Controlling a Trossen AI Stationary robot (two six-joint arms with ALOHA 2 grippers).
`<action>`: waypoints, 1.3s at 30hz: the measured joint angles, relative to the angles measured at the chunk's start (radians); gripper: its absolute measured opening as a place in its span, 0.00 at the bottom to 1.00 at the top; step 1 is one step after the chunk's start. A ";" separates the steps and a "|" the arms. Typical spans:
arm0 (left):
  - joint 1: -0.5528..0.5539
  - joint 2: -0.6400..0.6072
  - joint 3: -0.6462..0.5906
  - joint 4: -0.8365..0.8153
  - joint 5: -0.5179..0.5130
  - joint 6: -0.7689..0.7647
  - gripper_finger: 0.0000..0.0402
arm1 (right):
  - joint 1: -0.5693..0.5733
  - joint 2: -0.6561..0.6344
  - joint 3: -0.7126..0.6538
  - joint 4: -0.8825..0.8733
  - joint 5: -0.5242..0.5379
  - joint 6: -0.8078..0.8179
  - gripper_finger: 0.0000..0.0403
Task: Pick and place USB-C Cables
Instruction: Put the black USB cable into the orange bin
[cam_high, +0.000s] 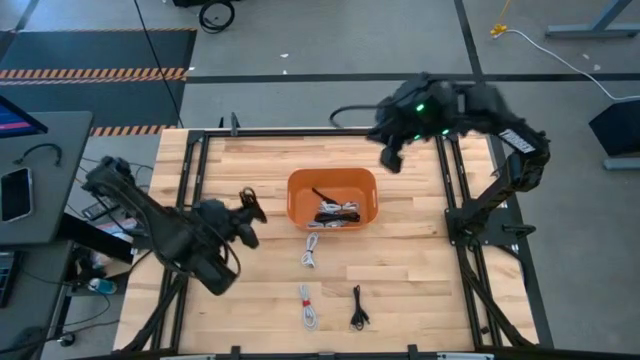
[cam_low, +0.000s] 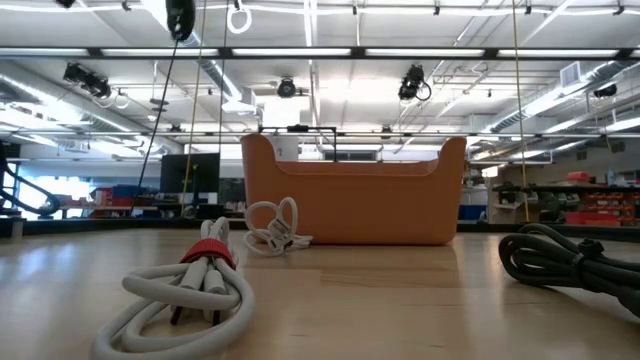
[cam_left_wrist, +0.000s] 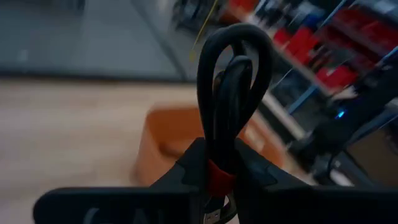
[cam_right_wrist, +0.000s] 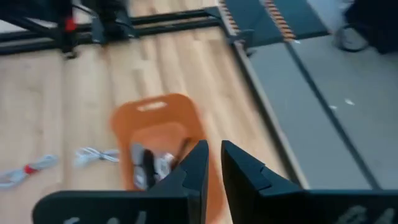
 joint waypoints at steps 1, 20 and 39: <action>0.001 -0.020 0.000 0.021 -0.035 0.057 0.12 | 0.014 0.001 -0.037 0.045 -0.018 0.010 0.12; 0.094 -0.135 0.000 0.356 -0.027 0.647 0.12 | 0.120 0.184 -0.536 1.034 -0.293 0.092 0.29; 0.232 -0.135 -0.001 0.664 0.119 1.047 0.12 | 0.162 0.255 -0.459 1.097 -0.264 0.115 0.50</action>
